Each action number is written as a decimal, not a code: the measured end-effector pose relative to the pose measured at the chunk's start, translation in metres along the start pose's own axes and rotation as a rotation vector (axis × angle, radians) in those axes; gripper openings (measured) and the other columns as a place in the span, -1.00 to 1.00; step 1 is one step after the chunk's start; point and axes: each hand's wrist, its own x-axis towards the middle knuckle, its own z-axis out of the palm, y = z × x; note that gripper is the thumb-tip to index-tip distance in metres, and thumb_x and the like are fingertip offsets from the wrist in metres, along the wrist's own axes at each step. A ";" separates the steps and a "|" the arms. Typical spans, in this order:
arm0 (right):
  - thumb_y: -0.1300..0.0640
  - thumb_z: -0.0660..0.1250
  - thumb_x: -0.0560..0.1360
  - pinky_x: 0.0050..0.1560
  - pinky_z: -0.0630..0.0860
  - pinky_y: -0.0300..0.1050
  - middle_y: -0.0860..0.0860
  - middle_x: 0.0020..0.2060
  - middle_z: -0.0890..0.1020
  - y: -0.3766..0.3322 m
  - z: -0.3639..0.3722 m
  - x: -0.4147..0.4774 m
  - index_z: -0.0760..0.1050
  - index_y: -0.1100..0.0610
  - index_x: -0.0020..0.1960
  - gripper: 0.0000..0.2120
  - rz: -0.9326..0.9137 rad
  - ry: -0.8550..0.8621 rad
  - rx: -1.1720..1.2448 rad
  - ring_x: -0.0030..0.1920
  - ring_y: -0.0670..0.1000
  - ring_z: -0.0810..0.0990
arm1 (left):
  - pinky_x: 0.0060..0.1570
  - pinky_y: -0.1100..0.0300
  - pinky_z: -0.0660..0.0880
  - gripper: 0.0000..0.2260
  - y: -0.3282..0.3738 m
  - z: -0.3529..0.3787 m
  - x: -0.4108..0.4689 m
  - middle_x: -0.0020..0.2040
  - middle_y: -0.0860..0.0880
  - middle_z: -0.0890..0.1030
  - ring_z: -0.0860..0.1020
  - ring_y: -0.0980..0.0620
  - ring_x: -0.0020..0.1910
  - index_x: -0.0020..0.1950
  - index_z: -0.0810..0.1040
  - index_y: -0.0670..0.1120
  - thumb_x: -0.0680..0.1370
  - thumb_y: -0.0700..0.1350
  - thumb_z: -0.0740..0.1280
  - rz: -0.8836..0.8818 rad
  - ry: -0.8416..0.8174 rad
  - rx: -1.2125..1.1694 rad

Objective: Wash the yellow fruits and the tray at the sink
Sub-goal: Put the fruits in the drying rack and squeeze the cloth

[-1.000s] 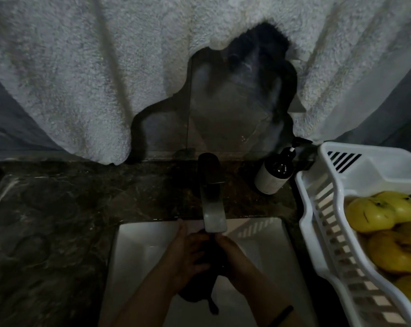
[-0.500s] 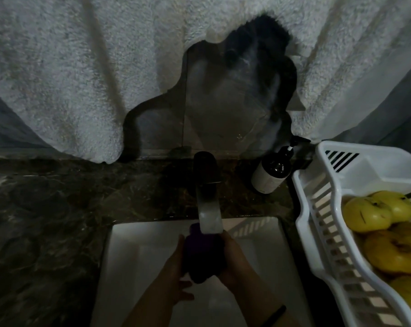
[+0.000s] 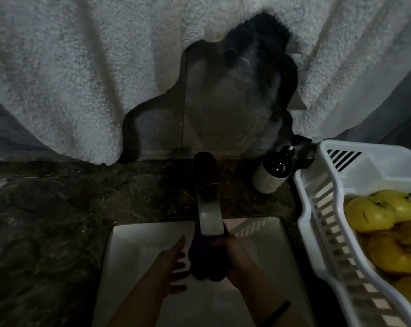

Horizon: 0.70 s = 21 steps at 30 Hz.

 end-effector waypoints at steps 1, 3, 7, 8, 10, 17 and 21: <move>0.42 0.19 0.50 -0.18 0.53 -0.05 0.23 -0.09 0.62 0.004 -0.001 0.002 0.50 0.31 0.16 -0.74 -0.007 -0.051 -0.072 -0.20 0.09 0.58 | 0.04 -0.13 0.49 -0.51 0.003 0.002 0.000 0.10 -0.19 0.55 0.53 -0.21 0.05 0.06 0.50 -0.19 0.48 0.25 0.31 -0.021 -0.066 -0.060; 0.39 0.23 0.45 -0.24 0.54 -0.11 0.22 -0.05 0.63 0.008 0.003 0.001 0.52 0.24 0.18 -0.68 -0.007 -0.091 -0.275 -0.22 0.05 0.61 | -0.03 -0.16 0.52 -0.48 0.007 0.006 0.002 0.06 -0.20 0.55 0.53 -0.24 0.01 0.05 0.50 -0.15 0.45 0.31 0.28 -0.022 -0.139 -0.117; 0.31 0.29 0.48 -0.29 0.45 -0.24 0.00 -0.27 0.59 0.009 -0.001 0.000 0.56 0.10 -0.02 -0.84 -0.002 -0.215 -0.751 -0.33 -0.07 0.55 | 0.05 -0.16 0.50 -0.60 0.010 0.007 0.004 0.17 -0.23 0.53 0.52 -0.22 0.02 0.15 0.52 -0.16 0.52 0.13 0.32 0.062 -0.050 0.027; 0.29 0.30 0.49 -0.20 0.48 -0.21 0.00 -0.24 0.60 0.008 -0.004 0.000 0.58 0.10 -0.04 -0.86 -0.020 -0.226 -0.800 -0.26 -0.03 0.56 | 0.06 -0.14 0.49 -0.64 0.012 0.006 0.002 0.22 -0.24 0.52 0.52 -0.20 0.04 0.18 0.53 -0.16 0.57 0.10 0.27 0.103 -0.003 0.080; 0.26 0.31 0.51 -0.02 0.48 -0.16 0.03 -0.13 0.62 0.004 -0.009 0.000 0.61 0.11 -0.02 -0.88 -0.072 -0.227 -0.855 -0.10 0.01 0.56 | 0.15 -0.07 0.44 -0.57 0.015 0.004 0.000 0.34 -0.21 0.45 0.46 -0.19 0.21 0.34 0.45 -0.18 0.62 0.09 0.17 0.163 0.105 0.210; 0.32 0.26 0.53 -0.12 0.45 -0.44 -0.19 -0.19 0.50 0.002 0.000 0.014 0.53 0.22 0.18 -0.76 -0.357 -0.079 -0.985 -0.21 -0.24 0.47 | 0.00 0.04 0.47 -0.52 0.021 0.005 -0.008 0.13 -0.16 0.54 0.53 -0.12 0.12 0.39 0.38 -0.19 0.62 0.11 0.11 0.281 -0.182 -0.009; 0.18 0.32 0.49 0.12 0.46 -0.29 -0.03 0.09 0.50 0.014 0.003 0.020 0.44 0.21 0.28 -0.63 -0.558 0.106 -1.025 0.09 -0.09 0.51 | 0.27 -0.02 0.35 -0.39 0.028 0.011 0.003 0.27 -0.14 0.47 0.38 -0.18 0.34 0.39 0.37 -0.09 0.54 0.30 -0.01 0.228 -0.189 0.009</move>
